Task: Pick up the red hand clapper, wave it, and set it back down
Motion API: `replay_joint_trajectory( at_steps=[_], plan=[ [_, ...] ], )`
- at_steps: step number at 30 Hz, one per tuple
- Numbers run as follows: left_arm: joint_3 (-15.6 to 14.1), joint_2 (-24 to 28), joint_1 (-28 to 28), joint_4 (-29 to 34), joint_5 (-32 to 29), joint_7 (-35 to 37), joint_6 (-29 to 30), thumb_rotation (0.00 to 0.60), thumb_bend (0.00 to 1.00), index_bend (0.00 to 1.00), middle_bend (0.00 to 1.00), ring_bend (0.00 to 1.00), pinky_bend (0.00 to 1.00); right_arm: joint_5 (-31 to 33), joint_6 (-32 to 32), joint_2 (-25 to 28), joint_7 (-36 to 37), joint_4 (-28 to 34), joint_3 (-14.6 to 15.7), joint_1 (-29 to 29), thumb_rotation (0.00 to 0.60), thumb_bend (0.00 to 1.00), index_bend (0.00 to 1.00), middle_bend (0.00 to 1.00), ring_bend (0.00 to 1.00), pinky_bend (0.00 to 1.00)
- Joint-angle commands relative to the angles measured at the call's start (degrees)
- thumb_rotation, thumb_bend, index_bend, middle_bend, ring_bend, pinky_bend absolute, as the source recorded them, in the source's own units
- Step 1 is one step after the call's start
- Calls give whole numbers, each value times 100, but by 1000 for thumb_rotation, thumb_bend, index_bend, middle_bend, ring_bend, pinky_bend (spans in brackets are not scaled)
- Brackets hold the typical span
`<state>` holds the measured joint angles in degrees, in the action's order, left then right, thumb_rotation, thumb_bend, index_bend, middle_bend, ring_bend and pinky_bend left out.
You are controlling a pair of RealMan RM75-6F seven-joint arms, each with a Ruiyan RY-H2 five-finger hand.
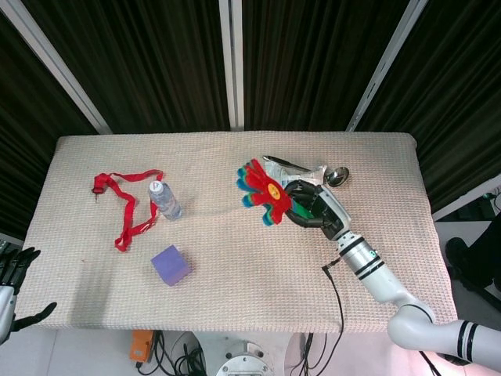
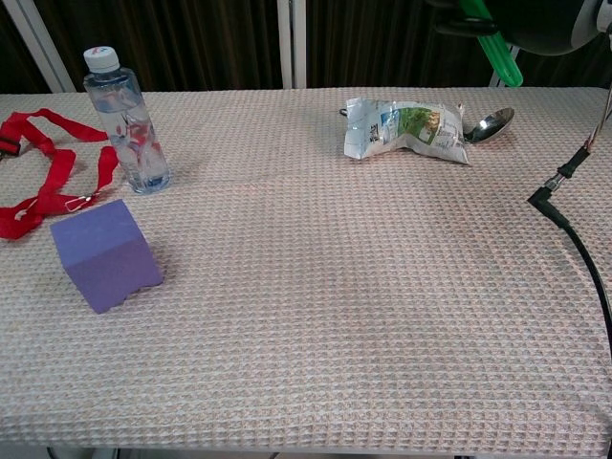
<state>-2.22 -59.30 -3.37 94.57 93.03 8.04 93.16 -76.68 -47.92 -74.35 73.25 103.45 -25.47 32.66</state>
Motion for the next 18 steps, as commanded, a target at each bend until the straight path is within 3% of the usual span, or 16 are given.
replay_joint_trajectory(
  at_steps=[1,4,6,9,13,18],
  plan=[
    [1,-3,3,-2,1,2,-1,600,133,102,66,0,63,-1474,-818,70,4067,-839,-54,-370,600,550,986,712,727,965],
    [1,-14,6,-9,-4,6,-10,600,133,102,66,0,64,-1643,-1017,99,4372,-1114,125,-277,600,550,985,712,727,965],
    [1,-17,8,-13,-10,7,-17,600,133,102,66,0,64,-1672,-1051,102,3927,-1254,223,-214,600,549,984,712,727,965],
    [4,-16,12,-13,-19,10,-26,600,133,102,66,0,64,-1677,-1048,15,1830,-1457,363,-115,600,539,984,712,727,965],
    [0,-21,13,-19,-25,12,-36,600,133,102,66,0,64,-1529,-1046,-201,-1895,-1548,525,-54,600,532,980,715,728,970],
    [-3,-37,20,-26,-33,14,-57,600,133,102,67,0,64,-1119,-1024,-245,-6011,-1420,655,-71,600,540,973,717,727,976]
  ],
)
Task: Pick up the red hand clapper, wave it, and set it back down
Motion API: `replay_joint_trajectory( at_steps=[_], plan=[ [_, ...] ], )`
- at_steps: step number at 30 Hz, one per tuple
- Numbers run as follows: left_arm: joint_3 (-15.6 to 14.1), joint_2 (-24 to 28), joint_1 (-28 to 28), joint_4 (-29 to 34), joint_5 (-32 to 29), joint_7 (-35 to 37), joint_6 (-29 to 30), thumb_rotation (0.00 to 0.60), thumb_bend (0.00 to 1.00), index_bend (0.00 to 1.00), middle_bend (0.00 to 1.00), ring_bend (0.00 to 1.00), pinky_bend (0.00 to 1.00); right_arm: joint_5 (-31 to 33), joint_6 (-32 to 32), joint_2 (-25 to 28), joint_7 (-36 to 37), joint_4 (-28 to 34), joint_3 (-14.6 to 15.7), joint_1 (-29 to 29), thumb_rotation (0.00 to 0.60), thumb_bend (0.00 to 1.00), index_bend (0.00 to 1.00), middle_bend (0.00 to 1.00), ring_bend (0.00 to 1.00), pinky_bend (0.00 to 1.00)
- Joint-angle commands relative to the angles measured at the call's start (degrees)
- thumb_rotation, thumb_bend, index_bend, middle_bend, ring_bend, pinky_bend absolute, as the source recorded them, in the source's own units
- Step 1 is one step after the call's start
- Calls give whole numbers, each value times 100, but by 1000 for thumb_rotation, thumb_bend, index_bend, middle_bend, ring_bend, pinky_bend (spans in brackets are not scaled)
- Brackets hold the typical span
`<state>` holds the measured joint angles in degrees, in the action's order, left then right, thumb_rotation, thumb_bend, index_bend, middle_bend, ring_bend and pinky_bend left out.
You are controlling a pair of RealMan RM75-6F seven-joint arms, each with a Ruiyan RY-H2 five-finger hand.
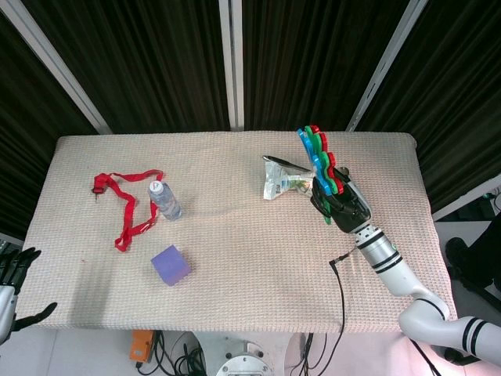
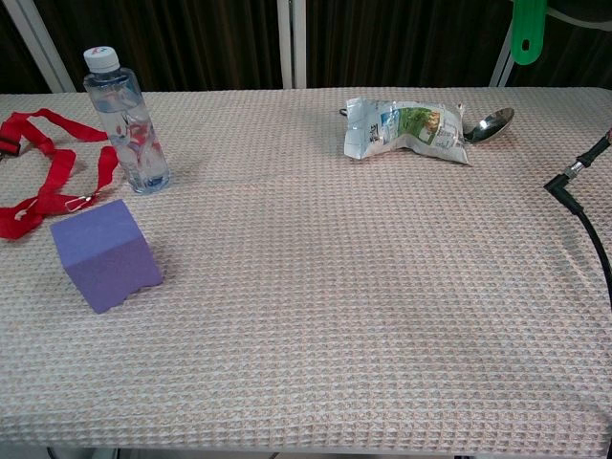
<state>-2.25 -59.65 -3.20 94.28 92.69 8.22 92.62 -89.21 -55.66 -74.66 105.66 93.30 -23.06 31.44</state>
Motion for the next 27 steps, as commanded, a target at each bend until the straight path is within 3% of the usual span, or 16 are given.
replay_joint_trajectory(
  at_steps=[1,4,7,12,15,18,20,27],
  plan=[
    [0,-8,5,-2,-4,-6,-11,600,133,102,66,0,64,354,-210,-185,-10272,-293,440,36,600,541,972,717,728,976],
    [-1,-12,8,1,5,-10,-12,600,133,102,66,0,64,1021,-293,-175,-12530,52,478,1,600,542,972,717,728,977],
    [-1,-14,10,11,10,-27,-10,600,133,102,66,0,64,1643,-611,-287,-13882,332,466,-20,600,543,972,715,728,977],
    [-5,-1,9,30,1,-49,-18,600,132,102,66,0,64,2406,-822,-227,-14835,695,477,43,600,546,976,710,728,977],
    [2,2,18,45,3,-59,-22,600,133,102,66,0,64,2626,-835,-158,-14816,855,459,78,600,546,979,710,728,976],
    [2,3,25,58,5,-79,-30,600,133,102,66,0,64,2633,-769,-115,-14130,984,374,68,600,546,981,707,728,977],
    [4,3,25,62,-3,-84,-33,600,133,102,66,0,64,2466,-690,-123,-13072,1036,247,-2,600,546,981,707,727,976],
    [4,1,16,55,-12,-71,-22,600,133,102,66,0,64,1317,-1434,-681,-8349,598,-223,-411,600,540,966,705,728,977]
  ],
)
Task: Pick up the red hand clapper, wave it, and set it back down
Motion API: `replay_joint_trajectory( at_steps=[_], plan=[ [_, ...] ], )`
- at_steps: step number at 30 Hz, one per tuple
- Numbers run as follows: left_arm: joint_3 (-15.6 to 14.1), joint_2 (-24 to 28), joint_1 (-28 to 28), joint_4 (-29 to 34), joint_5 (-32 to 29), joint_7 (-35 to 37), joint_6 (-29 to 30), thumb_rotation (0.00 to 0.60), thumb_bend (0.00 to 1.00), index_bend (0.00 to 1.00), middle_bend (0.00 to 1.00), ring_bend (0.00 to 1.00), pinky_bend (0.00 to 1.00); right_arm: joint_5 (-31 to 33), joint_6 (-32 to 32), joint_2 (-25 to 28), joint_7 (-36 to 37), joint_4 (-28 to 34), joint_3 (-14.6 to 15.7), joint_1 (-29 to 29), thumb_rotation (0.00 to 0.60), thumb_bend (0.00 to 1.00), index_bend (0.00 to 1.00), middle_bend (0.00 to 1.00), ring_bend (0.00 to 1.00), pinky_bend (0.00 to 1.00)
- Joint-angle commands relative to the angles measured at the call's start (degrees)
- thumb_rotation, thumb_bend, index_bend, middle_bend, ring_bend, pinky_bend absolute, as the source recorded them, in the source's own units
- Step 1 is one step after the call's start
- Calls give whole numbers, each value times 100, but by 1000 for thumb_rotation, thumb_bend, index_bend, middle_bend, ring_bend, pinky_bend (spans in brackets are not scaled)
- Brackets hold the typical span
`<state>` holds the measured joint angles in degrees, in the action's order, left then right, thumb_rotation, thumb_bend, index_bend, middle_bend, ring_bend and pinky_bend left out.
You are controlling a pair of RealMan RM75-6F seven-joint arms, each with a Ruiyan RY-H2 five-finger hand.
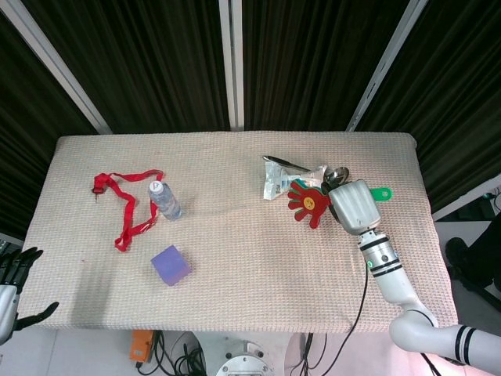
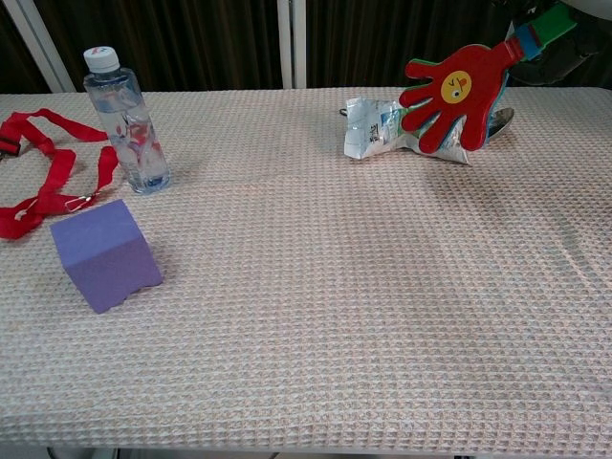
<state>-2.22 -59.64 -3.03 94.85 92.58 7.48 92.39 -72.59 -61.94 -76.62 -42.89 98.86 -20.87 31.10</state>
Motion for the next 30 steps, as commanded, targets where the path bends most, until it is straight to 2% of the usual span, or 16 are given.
replay_joint_trajectory(
  at_steps=[1,3,7,13,16,21,24,27,30],
  plan=[
    [2,-1,-3,-6,-6,11,4,600,133,102,66,0,64,-347,-857,-516,7280,63,-518,-440,600,540,966,703,728,977],
    [2,-4,-3,-13,-3,20,8,600,134,102,66,0,64,-211,-790,-466,8534,202,-663,-547,600,540,967,699,728,977],
    [1,-11,-8,-26,5,29,21,600,133,102,66,0,64,1,-429,-160,10566,459,-900,-744,600,544,966,689,727,977],
    [-5,-19,-2,-27,17,26,10,600,133,102,66,0,64,-107,332,407,12903,493,-1035,-911,600,541,956,688,728,977],
    [-3,-14,3,-10,22,10,10,600,133,102,67,0,64,-296,511,557,13738,333,-1048,-932,600,541,923,688,728,977],
    [-2,-10,5,5,17,2,5,600,133,102,66,0,64,-454,614,678,14588,78,-1046,-905,600,541,882,663,728,987],
    [-4,-14,11,0,11,-2,-12,600,133,102,66,0,64,-576,605,671,14888,-86,-920,-915,600,541,878,659,728,993],
    [2,-14,16,2,8,-4,-13,600,133,102,67,0,64,-715,556,605,14548,-282,-771,-815,600,541,878,659,728,993],
    [3,-13,17,1,5,1,-14,600,133,102,66,0,64,-802,320,421,13626,-462,-646,-692,600,532,878,660,728,993]
  ],
)
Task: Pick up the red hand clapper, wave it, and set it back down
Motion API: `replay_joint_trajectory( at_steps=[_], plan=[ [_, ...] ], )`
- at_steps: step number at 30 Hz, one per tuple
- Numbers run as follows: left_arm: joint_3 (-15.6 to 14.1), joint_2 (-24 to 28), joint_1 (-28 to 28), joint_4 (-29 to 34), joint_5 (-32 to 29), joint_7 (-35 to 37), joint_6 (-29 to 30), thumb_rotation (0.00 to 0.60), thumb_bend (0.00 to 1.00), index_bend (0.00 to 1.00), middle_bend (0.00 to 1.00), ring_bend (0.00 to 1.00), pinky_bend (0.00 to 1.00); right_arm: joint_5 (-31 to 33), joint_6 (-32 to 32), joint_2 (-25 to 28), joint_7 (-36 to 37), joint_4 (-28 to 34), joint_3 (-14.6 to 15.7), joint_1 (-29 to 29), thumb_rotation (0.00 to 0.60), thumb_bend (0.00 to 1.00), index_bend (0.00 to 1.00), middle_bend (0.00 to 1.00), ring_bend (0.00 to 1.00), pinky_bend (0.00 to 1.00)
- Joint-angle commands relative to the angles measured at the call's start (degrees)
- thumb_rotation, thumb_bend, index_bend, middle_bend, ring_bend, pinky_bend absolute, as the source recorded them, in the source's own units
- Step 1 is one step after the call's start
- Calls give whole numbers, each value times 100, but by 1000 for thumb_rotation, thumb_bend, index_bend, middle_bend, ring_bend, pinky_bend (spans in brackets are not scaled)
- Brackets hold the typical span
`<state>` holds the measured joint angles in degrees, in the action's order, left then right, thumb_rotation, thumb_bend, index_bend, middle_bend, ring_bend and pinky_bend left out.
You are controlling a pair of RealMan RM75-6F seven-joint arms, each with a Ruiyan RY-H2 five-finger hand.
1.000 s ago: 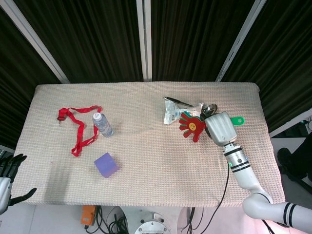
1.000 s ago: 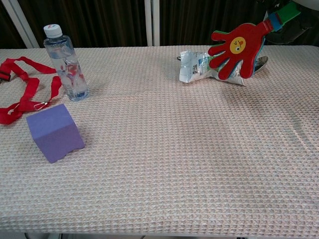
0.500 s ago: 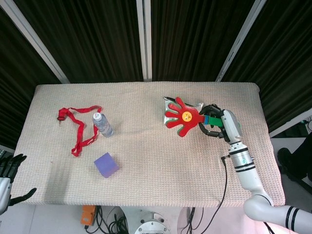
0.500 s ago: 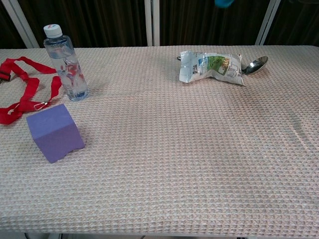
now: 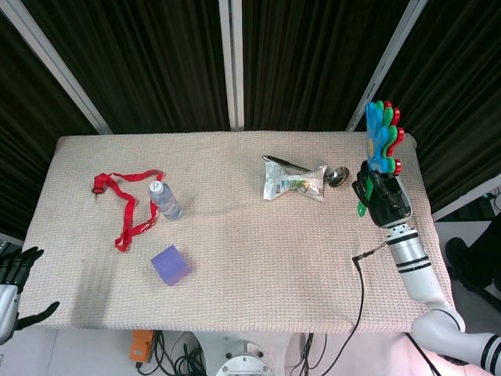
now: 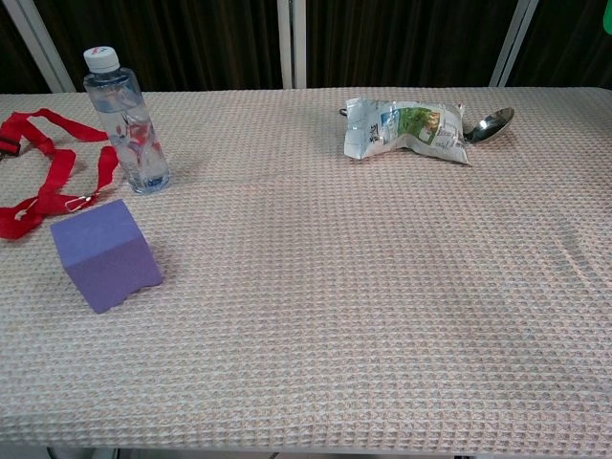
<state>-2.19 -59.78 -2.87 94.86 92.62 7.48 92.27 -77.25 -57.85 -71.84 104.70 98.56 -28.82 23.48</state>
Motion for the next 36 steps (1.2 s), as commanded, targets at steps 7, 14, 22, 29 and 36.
replay_joint_trajectory(
  at_steps=[7,14,22,29,36],
  plan=[
    [-6,-22,-6,-46,-19,50,-10,600,133,102,66,0,64,-616,-1032,-928,-6248,-1298,563,461,600,536,877,660,728,994],
    [-10,5,-21,-44,-27,62,7,600,133,102,67,0,64,-784,-1642,-1615,-9918,-2102,904,649,600,553,882,660,727,1000],
    [-4,14,-21,-37,-32,61,13,600,133,102,66,0,64,219,-927,-1130,-11488,-1248,953,674,600,553,884,667,728,1000],
    [1,14,-21,-28,-26,59,22,600,133,102,66,0,64,525,-749,-1075,-10996,-860,938,692,600,553,890,673,728,1000],
    [-3,4,-32,-49,-35,73,25,600,133,102,66,0,65,661,-417,-1412,-8617,-603,776,672,600,550,890,673,728,1000]
  ],
)
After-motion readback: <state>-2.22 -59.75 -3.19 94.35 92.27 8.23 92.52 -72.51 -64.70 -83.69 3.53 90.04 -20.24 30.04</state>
